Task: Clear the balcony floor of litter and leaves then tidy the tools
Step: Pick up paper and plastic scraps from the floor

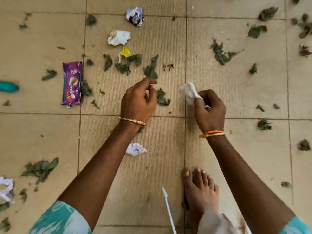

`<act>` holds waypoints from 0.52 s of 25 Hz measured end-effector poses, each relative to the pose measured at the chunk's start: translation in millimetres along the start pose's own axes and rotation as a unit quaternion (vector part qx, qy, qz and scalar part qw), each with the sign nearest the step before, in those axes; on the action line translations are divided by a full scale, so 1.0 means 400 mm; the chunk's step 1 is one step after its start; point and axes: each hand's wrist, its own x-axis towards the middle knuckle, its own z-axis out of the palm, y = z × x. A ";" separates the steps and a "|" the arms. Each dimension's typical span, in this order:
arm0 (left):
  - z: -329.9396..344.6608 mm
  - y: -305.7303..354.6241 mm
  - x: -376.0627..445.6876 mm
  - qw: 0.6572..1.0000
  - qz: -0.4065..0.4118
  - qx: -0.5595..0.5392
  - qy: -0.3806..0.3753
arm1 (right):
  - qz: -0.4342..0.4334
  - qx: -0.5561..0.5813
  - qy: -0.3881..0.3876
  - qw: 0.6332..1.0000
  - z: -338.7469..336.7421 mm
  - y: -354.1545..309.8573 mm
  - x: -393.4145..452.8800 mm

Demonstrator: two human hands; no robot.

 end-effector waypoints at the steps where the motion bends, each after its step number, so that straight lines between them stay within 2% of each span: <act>1: 0.013 0.002 0.017 0.999 -0.005 -0.029 0.014 | 0.045 0.061 0.018 0.997 -0.001 -0.015 0.011; 3: 0.031 0.034 0.040 0.996 0.001 -0.089 0.011 | 0.093 0.135 -0.015 0.986 -0.009 -0.061 0.041; 5: 0.040 0.085 0.049 0.990 0.002 -0.135 -0.037 | 0.118 0.164 -0.108 0.973 -0.022 -0.112 0.070; 9: 0.015 0.144 0.038 0.972 -0.089 -0.177 -0.127 | 0.094 0.187 -0.228 0.951 -0.032 -0.179 0.059; 12: 0.001 0.126 -0.008 0.977 -0.164 -0.116 -0.071 | 0.118 0.233 -0.295 0.919 0.000 -0.185 -0.013; 13: -0.011 0.111 -0.026 0.974 -0.195 -0.108 -0.040 | 0.108 0.208 -0.307 0.923 0.017 -0.182 -0.045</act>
